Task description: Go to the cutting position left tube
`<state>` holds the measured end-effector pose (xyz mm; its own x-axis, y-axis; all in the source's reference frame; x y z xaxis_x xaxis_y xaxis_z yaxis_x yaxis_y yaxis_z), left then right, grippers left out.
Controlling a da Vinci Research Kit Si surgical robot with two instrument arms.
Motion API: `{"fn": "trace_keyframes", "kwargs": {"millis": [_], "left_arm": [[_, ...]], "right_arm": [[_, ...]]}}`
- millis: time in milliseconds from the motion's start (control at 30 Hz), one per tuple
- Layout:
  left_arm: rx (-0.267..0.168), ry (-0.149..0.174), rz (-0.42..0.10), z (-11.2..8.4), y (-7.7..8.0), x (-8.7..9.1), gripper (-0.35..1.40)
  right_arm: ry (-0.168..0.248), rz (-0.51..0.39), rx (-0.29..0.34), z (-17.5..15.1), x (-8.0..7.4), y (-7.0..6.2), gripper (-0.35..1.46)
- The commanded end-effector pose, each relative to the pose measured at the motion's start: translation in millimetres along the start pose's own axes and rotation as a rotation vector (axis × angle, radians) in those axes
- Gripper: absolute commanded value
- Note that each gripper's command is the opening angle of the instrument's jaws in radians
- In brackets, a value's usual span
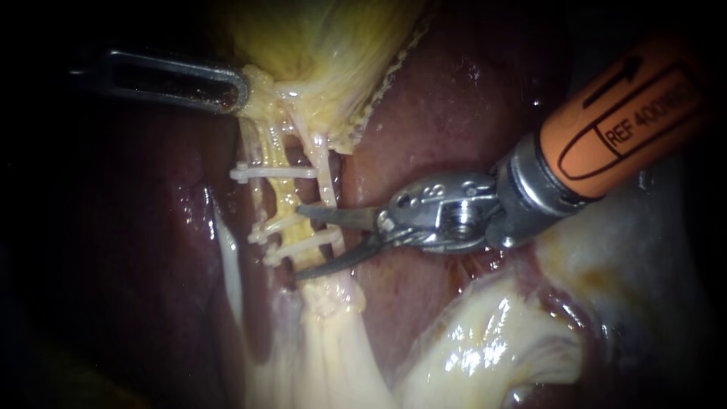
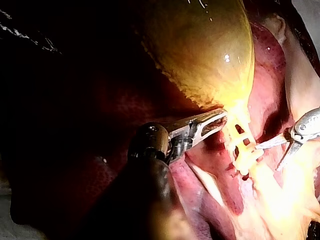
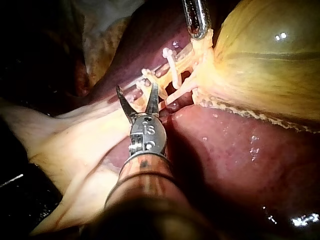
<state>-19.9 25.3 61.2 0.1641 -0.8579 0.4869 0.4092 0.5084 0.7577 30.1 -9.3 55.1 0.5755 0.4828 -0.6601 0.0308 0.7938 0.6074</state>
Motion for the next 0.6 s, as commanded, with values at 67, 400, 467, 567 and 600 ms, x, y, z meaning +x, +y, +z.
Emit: {"fn": "trace_keyframes", "kwargs": {"millis": [67, 400, 467, 567, 600], "left_arm": [[0.0, 0.0, 0.0, 0.0, 0.0, 0.0, -0.35], [0.0, 0.0, 0.0, 0.0, 0.0, 0.0, -0.35], [0.0, 0.0, 0.0, 0.0, 0.0, 0.0, -0.35], [0.0, 0.0, 0.0, 0.0, 0.1, 0.0, -0.35], [0.0, 0.0, 0.0, 0.0, 0.1, 0.0, -0.35]], "right_arm": [[0.0, 0.0, -0.001, -0.1, -0.2, 0.2, 1.3], [-0.001, 0.01, 0.003, -0.7, -1.0, 1.0, 1.3], [-0.001, 0.01, 0.003, -0.7, -1.0, 1.0, 1.3], [-0.001, 0.01, 0.003, -0.7, -1.1, 1.1, 1.3], [-0.001, 0.01, 0.003, -0.7, -1.1, 1.2, 1.3]]}}
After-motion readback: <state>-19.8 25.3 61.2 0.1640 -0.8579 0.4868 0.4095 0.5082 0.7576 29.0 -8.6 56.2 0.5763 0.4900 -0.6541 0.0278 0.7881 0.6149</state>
